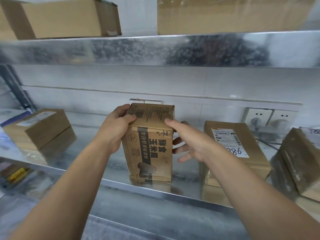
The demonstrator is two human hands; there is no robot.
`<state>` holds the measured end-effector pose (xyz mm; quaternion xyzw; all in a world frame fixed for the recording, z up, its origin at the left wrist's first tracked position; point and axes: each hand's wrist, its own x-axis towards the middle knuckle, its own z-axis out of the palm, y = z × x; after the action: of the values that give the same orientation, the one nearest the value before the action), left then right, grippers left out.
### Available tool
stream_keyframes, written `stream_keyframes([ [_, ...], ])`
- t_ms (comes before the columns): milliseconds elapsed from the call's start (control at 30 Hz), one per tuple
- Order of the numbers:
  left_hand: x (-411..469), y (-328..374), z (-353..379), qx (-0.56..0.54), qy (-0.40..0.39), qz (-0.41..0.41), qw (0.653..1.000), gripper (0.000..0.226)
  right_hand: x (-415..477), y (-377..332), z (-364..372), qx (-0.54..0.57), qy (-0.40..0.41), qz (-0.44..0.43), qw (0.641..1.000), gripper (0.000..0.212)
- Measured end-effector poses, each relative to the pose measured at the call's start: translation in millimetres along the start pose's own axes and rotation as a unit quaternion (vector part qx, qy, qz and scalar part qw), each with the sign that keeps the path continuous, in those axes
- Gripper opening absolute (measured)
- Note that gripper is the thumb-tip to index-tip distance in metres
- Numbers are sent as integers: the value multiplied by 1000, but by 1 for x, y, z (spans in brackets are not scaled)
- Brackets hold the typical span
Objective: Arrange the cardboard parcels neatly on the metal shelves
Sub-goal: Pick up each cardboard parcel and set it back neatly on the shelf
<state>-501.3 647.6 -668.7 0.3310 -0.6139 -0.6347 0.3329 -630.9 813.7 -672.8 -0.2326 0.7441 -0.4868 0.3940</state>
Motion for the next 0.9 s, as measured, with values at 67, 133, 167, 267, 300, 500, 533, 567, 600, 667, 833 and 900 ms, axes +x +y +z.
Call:
stream_keyframes([
  [67,-1,1,-3,-24,9,-5,1000,36,2,9,-3,49,10,6,999,59],
  [133,0,0,-10,-67,23,-16,997,30,8,25,1,103,56,21,993,58],
  [167,1,0,-15,-86,33,-23,996,29,11,34,5,114,77,31,990,56],
  [267,2,0,-28,-130,49,-37,990,29,22,62,18,145,81,76,983,48],
  [300,2,-2,-33,-147,51,-46,987,29,25,68,23,166,64,87,980,43],
  [500,1,-27,-47,-161,53,-67,983,33,18,61,20,287,87,17,954,37],
  [533,0,-33,-45,-90,70,-58,992,33,16,57,16,282,108,-3,953,34],
  [567,0,-40,-44,-22,91,-46,995,31,14,56,12,271,129,-21,954,30],
  [600,1,-45,-42,35,103,-30,994,28,13,53,7,252,148,-35,956,25],
  [667,1,-48,-36,51,74,-56,994,31,14,51,-1,182,185,-51,964,23],
  [833,8,-48,-28,93,-60,-152,982,58,21,53,-12,61,187,-24,980,43],
  [900,10,-50,-22,153,-64,-128,978,36,27,57,-16,62,173,-11,983,41],
])
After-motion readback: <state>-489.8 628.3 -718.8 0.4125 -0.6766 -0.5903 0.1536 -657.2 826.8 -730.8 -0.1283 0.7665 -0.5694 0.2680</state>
